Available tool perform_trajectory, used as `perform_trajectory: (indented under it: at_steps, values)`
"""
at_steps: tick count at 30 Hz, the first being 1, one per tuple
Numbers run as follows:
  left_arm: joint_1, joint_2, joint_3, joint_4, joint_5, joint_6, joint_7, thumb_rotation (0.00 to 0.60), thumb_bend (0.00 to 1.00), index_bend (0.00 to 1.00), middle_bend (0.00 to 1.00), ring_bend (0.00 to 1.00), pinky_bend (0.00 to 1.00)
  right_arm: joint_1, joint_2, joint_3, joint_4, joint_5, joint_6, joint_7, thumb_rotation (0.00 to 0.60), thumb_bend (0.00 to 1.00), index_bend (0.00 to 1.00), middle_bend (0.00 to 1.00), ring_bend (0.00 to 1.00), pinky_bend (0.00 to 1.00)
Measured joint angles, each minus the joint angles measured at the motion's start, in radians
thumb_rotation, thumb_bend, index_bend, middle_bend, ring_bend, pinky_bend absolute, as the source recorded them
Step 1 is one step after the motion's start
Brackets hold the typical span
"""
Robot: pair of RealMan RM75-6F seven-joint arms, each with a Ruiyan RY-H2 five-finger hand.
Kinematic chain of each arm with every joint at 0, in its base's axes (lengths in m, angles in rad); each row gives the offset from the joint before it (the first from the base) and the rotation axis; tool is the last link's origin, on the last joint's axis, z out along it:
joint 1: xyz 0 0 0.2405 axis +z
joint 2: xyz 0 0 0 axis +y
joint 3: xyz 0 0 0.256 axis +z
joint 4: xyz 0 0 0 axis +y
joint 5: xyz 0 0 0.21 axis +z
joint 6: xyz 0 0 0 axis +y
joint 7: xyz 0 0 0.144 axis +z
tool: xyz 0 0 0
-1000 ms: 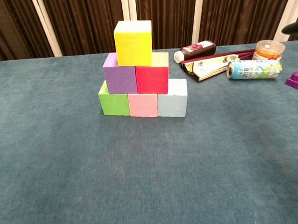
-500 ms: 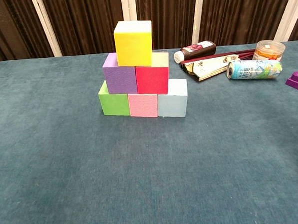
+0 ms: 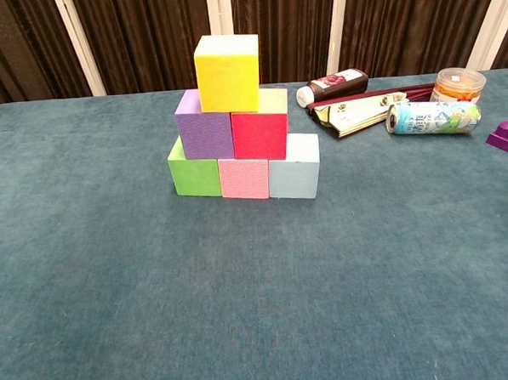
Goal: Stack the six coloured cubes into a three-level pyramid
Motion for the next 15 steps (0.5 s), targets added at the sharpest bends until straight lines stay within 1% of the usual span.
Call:
perform_trajectory:
  at_steps: [3, 6, 10, 15]
  values:
    - [0.005, 0.010, 0.004, -0.024, -0.004, 0.003, 0.015, 0.600, 0.37, 0.11, 0.00, 0.00, 0.00, -0.017, -0.016, 0.002, 0.055, -0.006, 0.007, -0.022, 0.600, 0.29, 0.00, 0.03, 0.00, 0.00]
    - [0.011, 0.018, 0.009, -0.041, -0.003, 0.008, 0.022, 0.600, 0.37, 0.11, 0.00, 0.00, 0.00, -0.027, -0.026, 0.009, 0.076, -0.019, 0.011, -0.044, 0.600, 0.29, 0.00, 0.03, 0.00, 0.00]
    - [0.017, 0.023, 0.015, -0.054, 0.010, 0.021, 0.029, 0.600, 0.37, 0.11, 0.00, 0.00, 0.00, -0.038, -0.033, 0.022, 0.112, -0.037, 0.008, -0.033, 0.600, 0.29, 0.00, 0.03, 0.00, 0.00]
    - [0.017, 0.017, 0.023, -0.055, 0.016, 0.018, 0.053, 0.600, 0.37, 0.11, 0.00, 0.00, 0.00, -0.043, -0.031, 0.031, 0.148, -0.046, -0.029, -0.005, 0.600, 0.29, 0.00, 0.03, 0.00, 0.00]
